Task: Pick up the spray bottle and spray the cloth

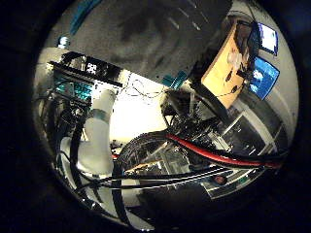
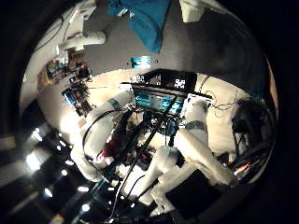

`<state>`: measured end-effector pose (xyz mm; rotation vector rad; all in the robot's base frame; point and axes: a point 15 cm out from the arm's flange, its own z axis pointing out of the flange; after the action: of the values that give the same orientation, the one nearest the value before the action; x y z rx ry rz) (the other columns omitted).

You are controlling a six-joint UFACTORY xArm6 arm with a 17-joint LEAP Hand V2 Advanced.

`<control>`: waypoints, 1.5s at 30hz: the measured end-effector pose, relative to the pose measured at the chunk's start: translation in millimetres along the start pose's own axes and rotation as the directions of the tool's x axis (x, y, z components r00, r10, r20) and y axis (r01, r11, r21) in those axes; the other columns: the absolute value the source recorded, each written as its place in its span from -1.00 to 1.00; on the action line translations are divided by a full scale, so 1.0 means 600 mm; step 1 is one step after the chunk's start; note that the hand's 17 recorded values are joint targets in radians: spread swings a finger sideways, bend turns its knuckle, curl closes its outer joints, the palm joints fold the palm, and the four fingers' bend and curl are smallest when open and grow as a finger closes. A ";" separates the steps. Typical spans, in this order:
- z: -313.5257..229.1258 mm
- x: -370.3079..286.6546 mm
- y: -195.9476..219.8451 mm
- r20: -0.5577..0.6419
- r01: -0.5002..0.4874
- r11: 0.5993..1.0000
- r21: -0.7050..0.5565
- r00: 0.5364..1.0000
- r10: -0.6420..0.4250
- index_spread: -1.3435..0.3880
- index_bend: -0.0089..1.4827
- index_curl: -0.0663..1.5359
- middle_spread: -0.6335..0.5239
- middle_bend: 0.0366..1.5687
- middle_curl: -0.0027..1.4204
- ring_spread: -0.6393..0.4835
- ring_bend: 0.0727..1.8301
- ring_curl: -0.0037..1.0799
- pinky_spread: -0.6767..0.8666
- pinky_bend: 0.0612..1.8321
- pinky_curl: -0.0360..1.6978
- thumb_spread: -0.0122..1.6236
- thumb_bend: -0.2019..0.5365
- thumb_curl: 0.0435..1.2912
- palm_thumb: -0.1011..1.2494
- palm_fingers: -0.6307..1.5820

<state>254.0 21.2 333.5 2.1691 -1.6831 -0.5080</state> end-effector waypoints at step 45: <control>0.023 0.062 -0.002 0.087 -0.125 0.991 0.045 0.989 0.121 0.15 -0.53 -0.44 0.23 -0.72 -0.52 0.54 -0.90 -0.88 0.38 -0.86 -0.64 0.44 -0.50 -0.54 0.33 -0.40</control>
<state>256.8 -15.2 318.2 2.0876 -1.8801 -0.5350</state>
